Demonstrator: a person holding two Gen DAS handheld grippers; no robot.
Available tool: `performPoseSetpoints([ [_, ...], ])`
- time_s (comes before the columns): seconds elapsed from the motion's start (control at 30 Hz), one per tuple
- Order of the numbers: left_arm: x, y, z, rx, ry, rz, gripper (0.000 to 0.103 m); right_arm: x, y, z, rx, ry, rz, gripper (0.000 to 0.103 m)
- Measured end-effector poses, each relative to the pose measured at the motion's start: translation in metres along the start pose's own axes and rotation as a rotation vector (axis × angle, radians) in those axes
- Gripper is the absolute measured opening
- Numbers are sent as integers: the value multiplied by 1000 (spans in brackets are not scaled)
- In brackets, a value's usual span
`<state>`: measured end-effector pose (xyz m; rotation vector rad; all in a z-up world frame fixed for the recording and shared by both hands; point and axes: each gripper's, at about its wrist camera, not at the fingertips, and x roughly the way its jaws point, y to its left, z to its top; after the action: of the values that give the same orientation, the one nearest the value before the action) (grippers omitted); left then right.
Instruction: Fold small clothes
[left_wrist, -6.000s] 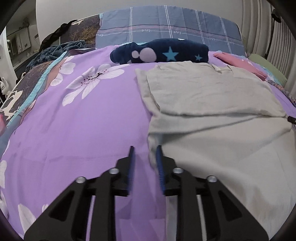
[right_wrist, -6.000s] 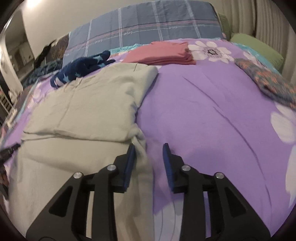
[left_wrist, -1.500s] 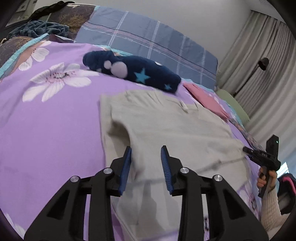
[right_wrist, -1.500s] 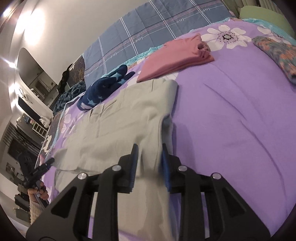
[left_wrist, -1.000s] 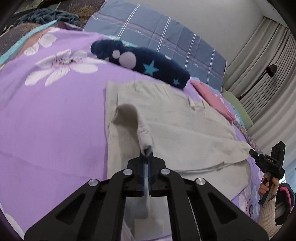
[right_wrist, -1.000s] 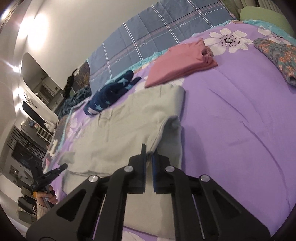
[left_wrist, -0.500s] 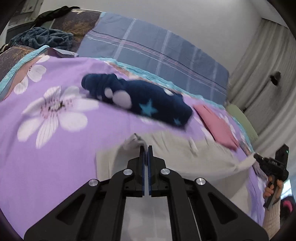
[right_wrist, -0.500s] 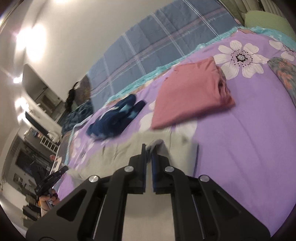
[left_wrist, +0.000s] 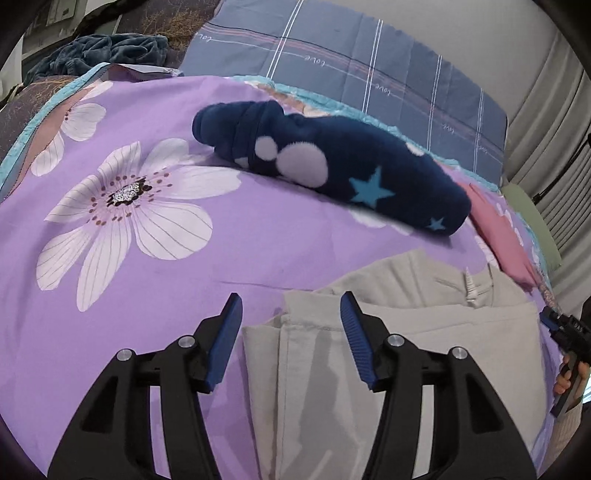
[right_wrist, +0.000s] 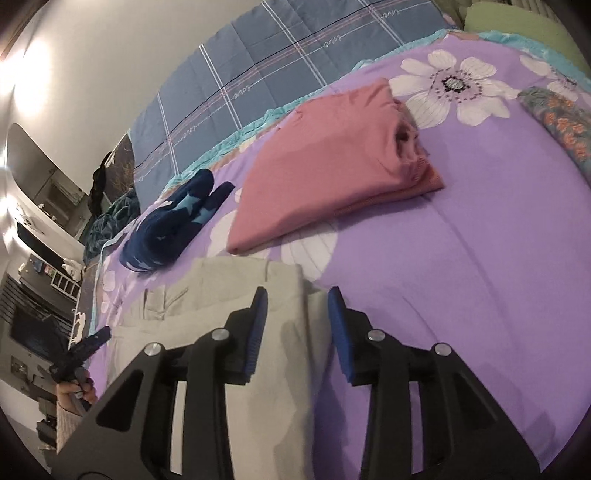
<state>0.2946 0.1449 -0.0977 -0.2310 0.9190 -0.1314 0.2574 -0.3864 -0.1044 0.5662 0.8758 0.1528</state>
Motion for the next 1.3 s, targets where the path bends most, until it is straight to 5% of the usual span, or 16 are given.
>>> performPoseSetpoints([
  [0.1,4,-4,-3,32,11,-5,30,5,4,-2,-28,12,-23,33],
  [0.2,4,-3,-6,42,6,-18,9,8,11,-8,-74,13,-56,14],
  [0.33,-2,-3,-10,51,-30,-36,0,4,13,-12,-86,-13,-45,7],
  [0.53,-7,3,-13,39,-43,-73,5,-4,14,-13,-93,-15,-17,10],
  [0.57,-6,4,-14,40,-35,-78,11,-4,13,-15,-94,-10,-14,11],
  [0.63,-3,3,-16,50,-26,-60,44,-3,13,-17,-108,2,-13,13],
  [0.67,-2,2,-17,56,-27,-47,47,-2,14,-20,-121,7,-19,15],
  [1.07,6,-23,-22,238,-43,14,47,15,28,-11,-175,-8,-37,23],
  [1.2,4,-21,-18,224,-63,9,30,20,32,-6,-180,-18,-58,11],
  [1.3,6,-19,-16,221,-57,1,27,18,31,-6,-175,-31,-48,8],
])
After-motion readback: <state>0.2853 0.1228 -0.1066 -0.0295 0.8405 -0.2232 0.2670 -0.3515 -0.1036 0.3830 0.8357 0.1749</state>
